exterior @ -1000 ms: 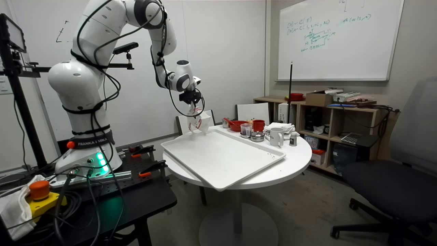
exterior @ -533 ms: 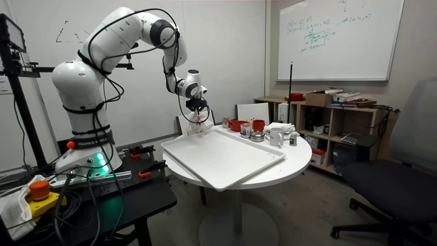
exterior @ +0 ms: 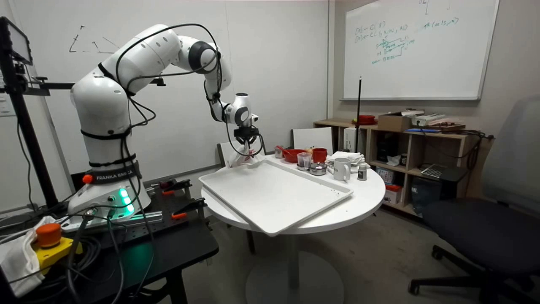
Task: Pick up the white towel and wipe the the white tray.
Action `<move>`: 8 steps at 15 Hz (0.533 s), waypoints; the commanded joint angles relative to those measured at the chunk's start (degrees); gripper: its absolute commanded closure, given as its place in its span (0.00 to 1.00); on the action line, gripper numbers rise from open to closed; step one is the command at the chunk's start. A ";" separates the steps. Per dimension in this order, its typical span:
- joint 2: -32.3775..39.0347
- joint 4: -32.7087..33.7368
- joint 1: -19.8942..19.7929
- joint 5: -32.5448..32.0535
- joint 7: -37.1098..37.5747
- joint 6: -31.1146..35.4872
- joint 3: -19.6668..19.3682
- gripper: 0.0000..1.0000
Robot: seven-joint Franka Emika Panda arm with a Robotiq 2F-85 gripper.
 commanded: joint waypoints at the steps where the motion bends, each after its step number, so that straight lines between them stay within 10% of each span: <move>1: 2.73 7.55 7.70 -1.33 5.76 -4.35 -5.97 0.98; 8: 3.38 11.69 13.15 -1.01 12.91 -6.29 -10.82 0.98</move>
